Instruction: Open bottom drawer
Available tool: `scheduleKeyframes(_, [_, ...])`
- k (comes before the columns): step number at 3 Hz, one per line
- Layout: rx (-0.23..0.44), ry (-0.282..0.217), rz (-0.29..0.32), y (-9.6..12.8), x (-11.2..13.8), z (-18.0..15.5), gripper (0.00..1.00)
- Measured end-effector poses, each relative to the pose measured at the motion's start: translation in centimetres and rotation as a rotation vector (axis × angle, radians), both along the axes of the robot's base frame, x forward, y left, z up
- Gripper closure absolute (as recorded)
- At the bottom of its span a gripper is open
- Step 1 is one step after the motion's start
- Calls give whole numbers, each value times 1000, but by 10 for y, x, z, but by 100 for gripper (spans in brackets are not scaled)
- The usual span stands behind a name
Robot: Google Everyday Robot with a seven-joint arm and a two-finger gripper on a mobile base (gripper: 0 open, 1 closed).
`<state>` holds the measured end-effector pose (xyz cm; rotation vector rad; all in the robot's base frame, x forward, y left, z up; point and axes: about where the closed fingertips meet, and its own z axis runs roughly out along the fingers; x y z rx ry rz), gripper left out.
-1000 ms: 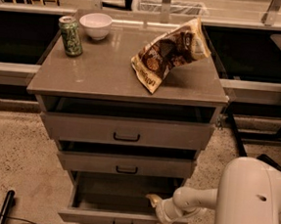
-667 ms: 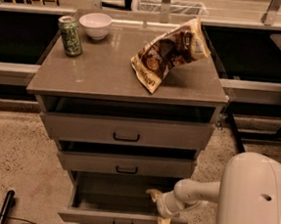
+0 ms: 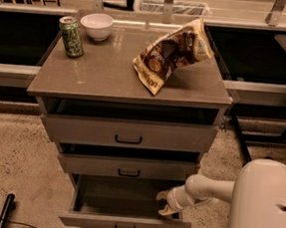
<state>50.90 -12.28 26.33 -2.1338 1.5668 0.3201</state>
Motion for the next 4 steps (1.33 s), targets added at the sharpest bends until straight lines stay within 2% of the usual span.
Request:
scheduleKeyframes(2, [-66,-36,-34,-20,25,-41,98])
scheduleKeyframes(3, [-74,-31,-72,-24,33,-64,100])
scheduleKeyframes(4, [-72,22,-100,-19,30,-88,100])
